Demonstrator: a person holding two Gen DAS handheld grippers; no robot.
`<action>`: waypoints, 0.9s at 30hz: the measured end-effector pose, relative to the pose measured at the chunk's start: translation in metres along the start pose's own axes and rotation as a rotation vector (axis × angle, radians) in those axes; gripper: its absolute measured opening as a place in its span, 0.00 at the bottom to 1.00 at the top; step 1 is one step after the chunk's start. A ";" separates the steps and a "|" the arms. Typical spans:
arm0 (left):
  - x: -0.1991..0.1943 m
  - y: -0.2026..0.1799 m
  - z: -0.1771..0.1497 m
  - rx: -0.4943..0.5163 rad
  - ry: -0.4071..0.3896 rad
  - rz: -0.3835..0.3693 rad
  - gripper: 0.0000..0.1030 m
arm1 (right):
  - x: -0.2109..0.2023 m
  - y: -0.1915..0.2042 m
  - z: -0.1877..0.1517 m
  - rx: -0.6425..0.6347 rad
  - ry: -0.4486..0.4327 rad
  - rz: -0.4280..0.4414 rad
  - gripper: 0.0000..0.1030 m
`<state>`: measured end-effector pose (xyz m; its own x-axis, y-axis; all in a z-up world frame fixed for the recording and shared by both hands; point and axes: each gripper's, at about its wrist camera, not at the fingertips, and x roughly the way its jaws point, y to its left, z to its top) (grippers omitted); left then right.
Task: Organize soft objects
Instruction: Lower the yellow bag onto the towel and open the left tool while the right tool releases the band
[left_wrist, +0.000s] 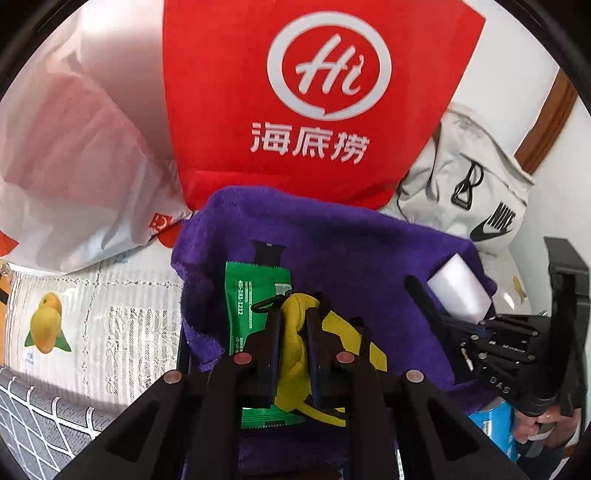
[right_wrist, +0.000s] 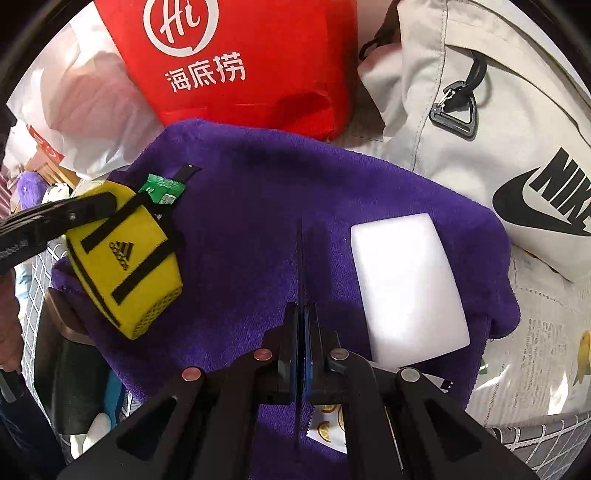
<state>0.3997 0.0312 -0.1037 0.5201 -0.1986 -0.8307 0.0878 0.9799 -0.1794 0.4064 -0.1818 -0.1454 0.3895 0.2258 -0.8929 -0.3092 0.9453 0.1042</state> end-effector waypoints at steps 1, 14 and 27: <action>0.002 -0.001 -0.001 0.007 0.005 0.006 0.13 | 0.000 0.000 0.000 -0.006 0.002 0.006 0.05; 0.012 -0.008 -0.005 0.045 0.045 0.066 0.25 | -0.005 -0.004 0.001 0.007 0.011 0.019 0.17; -0.053 -0.017 -0.015 0.053 -0.048 0.096 0.56 | -0.078 0.026 -0.006 -0.037 -0.134 0.015 0.37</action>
<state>0.3576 0.0243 -0.0648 0.5685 -0.1040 -0.8161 0.0798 0.9943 -0.0711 0.3632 -0.1762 -0.0755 0.4960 0.2718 -0.8247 -0.3468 0.9327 0.0988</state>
